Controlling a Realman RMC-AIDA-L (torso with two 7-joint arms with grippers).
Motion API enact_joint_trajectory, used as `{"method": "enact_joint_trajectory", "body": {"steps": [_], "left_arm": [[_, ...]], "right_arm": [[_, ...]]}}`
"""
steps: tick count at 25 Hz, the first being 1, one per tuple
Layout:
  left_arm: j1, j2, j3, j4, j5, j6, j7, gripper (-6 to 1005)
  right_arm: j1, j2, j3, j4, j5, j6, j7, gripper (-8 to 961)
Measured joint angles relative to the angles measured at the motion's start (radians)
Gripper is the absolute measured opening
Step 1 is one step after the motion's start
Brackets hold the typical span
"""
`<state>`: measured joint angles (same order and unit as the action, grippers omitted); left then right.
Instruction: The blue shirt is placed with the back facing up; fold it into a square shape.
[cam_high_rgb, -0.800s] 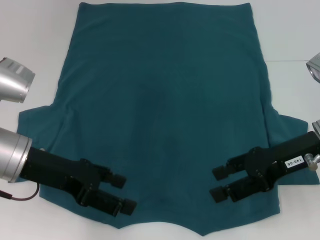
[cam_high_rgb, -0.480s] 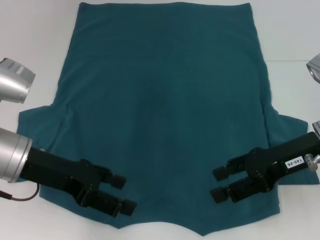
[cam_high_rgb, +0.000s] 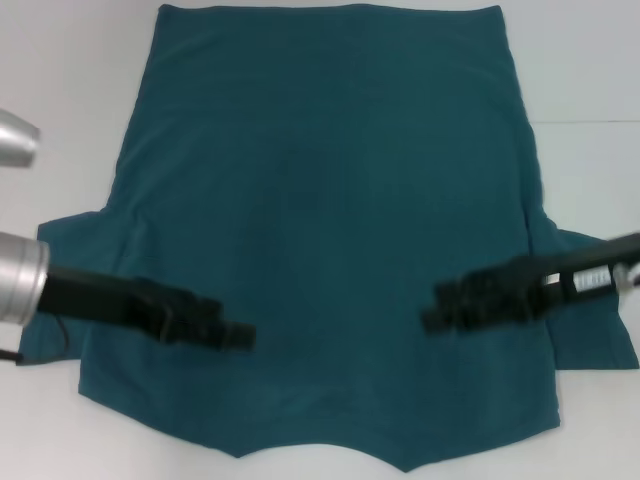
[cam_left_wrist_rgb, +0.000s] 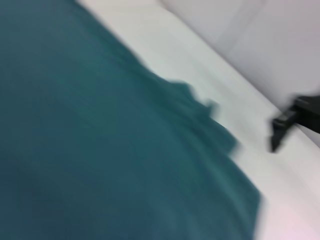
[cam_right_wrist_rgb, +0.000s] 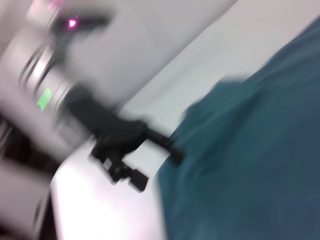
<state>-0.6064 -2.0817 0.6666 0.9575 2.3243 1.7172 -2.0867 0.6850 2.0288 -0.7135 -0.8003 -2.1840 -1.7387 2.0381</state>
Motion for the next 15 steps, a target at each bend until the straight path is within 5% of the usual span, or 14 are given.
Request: {"method": "enact_joint_trajectory", "body": {"steps": [6, 15], "left_arm": [[0.016, 0.01, -0.144, -0.003, -0.003, -0.121, -0.177, 902], [0.057, 0.032, -0.338, -0.065, 0.003, -0.196, -0.39, 903]], "right_arm": [[0.003, -0.036, 0.14, 0.077, 0.048, 0.104, 0.185, 806], [0.042, -0.093, 0.146, 0.103, 0.082, 0.177, 0.391, 807]]}}
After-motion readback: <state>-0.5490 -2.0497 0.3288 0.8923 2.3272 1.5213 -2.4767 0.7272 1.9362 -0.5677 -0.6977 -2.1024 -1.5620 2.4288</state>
